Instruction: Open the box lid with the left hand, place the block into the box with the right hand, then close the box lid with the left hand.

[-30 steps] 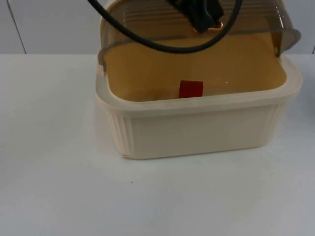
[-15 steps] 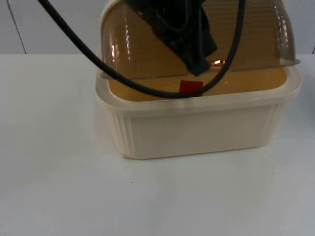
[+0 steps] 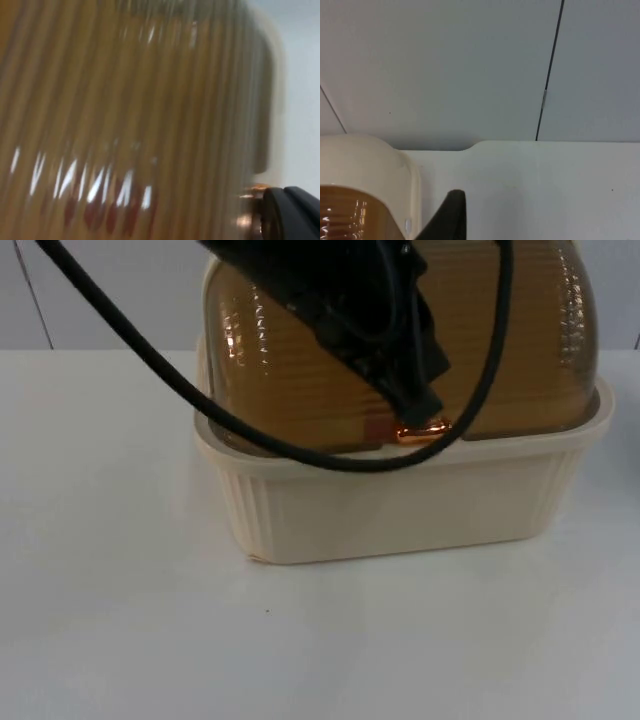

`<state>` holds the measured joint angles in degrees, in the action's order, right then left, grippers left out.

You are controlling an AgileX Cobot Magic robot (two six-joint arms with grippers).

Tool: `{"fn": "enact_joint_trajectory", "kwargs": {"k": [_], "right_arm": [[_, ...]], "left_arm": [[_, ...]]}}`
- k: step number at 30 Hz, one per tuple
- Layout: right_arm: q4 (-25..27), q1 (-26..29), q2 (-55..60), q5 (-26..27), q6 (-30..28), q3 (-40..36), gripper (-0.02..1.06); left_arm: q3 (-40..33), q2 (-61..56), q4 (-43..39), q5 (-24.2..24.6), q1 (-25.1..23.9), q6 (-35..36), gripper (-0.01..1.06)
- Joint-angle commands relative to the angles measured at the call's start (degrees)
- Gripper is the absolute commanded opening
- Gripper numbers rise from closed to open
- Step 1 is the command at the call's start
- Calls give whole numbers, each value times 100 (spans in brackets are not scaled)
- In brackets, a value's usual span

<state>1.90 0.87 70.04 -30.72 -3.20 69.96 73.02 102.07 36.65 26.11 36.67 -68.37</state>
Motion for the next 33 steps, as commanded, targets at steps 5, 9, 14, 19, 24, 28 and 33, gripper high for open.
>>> {"fn": "enact_joint_trajectory", "kwargs": {"k": [5, 9, 14, 19, 24, 28, 33], "right_arm": [[39, 32, -77, 7, -27, 24, 105], [39, 32, -89, -12, -27, 24, 105], [60, 32, -99, -32, -27, 24, 105], [263, 6, -99, 7, -52, 24, 105], [263, -146, -99, 42, -111, 24, 105], [263, -155, -99, 52, -111, 24, 105], [252, -155, -99, 40, -111, 24, 105]], "left_arm": [[-4, -1082, 565, 310, 249, 30, 0], [-4, -1797, 378, -137, 143, 419, 0], [-4, -2707, 152, -930, -789, 1384, 0], [-104, -3065, 152, -929, -2466, 2356, 0], [-1125, -3300, 338, -1846, -3808, 2865, 0], [-1697, -3300, 335, -2114, -3719, 2865, 0], [-1947, -3225, 335, -1866, -3553, 2888, 0]]}}
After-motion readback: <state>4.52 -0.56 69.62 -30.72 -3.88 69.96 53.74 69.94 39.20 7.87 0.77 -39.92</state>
